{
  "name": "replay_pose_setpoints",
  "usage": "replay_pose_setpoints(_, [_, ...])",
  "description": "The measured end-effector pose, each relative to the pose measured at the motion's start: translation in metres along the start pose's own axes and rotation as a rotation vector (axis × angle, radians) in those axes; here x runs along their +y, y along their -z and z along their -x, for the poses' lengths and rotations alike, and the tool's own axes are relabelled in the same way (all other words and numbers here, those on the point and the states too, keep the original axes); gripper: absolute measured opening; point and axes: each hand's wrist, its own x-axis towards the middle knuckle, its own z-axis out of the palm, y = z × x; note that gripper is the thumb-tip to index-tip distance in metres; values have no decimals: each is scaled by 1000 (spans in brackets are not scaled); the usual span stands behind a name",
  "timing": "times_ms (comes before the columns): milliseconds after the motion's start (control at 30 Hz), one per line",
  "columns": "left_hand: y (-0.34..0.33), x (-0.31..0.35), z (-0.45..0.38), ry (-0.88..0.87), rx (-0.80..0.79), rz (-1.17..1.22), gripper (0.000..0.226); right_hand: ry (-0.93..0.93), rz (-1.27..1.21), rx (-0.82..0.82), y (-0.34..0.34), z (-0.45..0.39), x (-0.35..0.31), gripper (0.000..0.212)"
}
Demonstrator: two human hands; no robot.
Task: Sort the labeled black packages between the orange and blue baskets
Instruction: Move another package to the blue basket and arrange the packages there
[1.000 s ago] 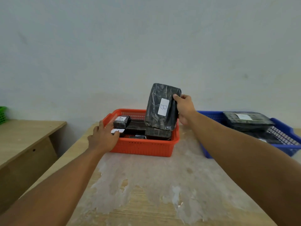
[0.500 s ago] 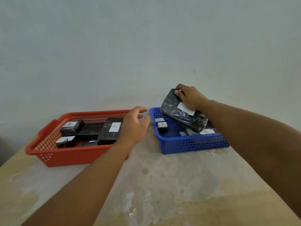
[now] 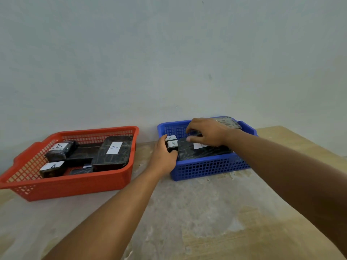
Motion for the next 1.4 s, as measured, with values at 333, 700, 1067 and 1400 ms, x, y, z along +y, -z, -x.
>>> replay_pose_setpoints(333, [1, 1, 5, 5, 14, -2, 59, -58, 29, -345, 18, 34, 14, 69])
replay_pose_setpoints(700, [3, 1, 6, 21, -9, 4, 61, -235, -117, -361, 34, 66, 25, 37])
replay_pose_setpoints(1067, [1, 7, 8, 24, 5, -13, 57, -605, 59, -190, 5, 35, -42, 91])
replay_pose_setpoints(1400, [2, 5, 7, 21, 1, -31, 56, -759, 31, -277, 15, 53, -21, 100])
